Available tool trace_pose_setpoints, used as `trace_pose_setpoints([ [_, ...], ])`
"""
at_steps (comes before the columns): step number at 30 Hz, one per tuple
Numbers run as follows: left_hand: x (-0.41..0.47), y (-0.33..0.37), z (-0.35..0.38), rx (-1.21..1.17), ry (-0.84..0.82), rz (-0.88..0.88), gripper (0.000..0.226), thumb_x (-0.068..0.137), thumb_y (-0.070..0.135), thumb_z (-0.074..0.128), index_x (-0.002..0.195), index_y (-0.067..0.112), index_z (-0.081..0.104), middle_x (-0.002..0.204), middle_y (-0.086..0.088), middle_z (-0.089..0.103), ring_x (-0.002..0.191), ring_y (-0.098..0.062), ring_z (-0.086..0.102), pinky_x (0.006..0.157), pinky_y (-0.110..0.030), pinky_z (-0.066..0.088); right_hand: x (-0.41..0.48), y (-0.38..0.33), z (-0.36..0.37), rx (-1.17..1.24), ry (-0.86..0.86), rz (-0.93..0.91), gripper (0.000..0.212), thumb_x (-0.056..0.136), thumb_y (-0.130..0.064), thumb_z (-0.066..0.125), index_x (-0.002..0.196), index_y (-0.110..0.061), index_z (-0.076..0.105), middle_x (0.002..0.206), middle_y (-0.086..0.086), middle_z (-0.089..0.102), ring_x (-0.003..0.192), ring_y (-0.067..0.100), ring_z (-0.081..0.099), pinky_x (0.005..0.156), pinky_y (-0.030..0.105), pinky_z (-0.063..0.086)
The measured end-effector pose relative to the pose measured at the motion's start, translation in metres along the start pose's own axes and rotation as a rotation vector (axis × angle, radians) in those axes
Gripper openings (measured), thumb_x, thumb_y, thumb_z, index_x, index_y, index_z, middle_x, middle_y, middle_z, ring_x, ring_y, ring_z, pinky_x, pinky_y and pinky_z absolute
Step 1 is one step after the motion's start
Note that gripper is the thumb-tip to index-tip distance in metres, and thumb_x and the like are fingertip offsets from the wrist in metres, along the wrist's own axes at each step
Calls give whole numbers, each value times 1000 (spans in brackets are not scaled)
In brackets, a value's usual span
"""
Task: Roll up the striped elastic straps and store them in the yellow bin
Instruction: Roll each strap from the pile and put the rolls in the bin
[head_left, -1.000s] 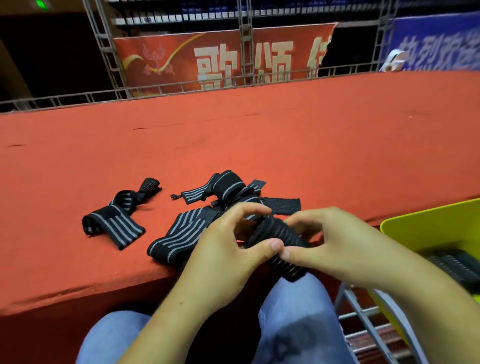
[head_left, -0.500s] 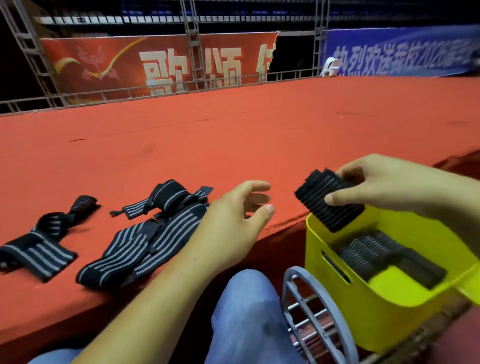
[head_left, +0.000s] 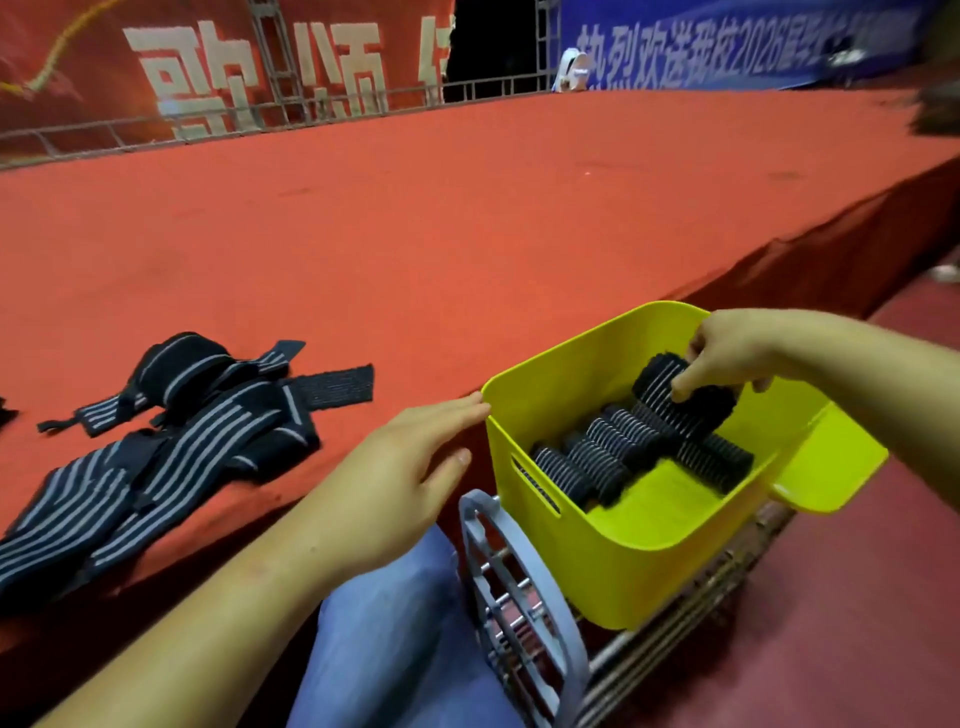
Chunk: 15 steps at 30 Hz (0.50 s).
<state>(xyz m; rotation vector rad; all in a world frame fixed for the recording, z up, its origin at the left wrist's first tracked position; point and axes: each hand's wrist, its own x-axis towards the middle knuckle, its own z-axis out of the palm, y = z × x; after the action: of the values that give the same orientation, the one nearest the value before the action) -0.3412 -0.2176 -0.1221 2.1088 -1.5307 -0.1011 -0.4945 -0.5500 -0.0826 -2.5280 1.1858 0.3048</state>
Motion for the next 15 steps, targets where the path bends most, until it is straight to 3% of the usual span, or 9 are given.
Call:
trace_pose_setpoints([
  [3, 4, -1, 12, -28, 28, -14, 47, 104, 19, 57, 148, 36, 53, 153, 24, 46, 144, 10, 35, 119, -10, 24, 13, 12, 10, -74, -82, 63, 31, 85, -34, 84, 93, -6, 73, 77, 5, 69, 64, 19, 71, 54, 28, 52],
  [6, 12, 7, 22, -57, 49, -37, 42, 104, 31, 54, 146, 38, 55, 151, 26, 46, 143, 13, 35, 118, -9, 23, 24, 20, 21, -149, -131, 92, 32, 86, -34, 84, 93, -6, 72, 83, 4, 72, 70, 20, 74, 61, 33, 58],
  [8, 16, 11, 28, -63, 39, -57, 48, 99, 50, 47, 145, 39, 56, 150, 27, 47, 142, 14, 35, 117, -8, 23, 32, 24, 28, -180, -187, 116, 32, 89, -34, 82, 95, -6, 69, 89, 4, 73, 80, 22, 77, 75, 38, 64],
  [11, 20, 12, 33, -52, 51, -79, 60, 90, 63, 40, 141, 39, 59, 147, 25, 51, 136, 17, 36, 109, 3, 16, 43, 28, 35, -202, -294, 172, 41, 94, -34, 77, 118, -3, 65, 118, 11, 73, 103, 29, 76, 95, 45, 62],
  [12, 21, 11, 33, -52, 58, -86, 59, 89, 63, 41, 140, 40, 61, 146, 25, 52, 134, 19, 35, 106, 6, 15, 45, 27, 36, -217, -316, 182, 45, 96, -33, 76, 126, -2, 63, 126, 13, 71, 104, 28, 74, 93, 44, 62],
  [15, 22, 11, 36, -64, 86, -82, 55, 89, 61, 45, 135, 40, 65, 142, 26, 55, 128, 30, 33, 105, 7, 15, 52, 29, 42, -247, -357, 190, 52, 98, -31, 74, 137, 0, 58, 132, 14, 67, 84, 22, 70, 63, 34, 58],
])
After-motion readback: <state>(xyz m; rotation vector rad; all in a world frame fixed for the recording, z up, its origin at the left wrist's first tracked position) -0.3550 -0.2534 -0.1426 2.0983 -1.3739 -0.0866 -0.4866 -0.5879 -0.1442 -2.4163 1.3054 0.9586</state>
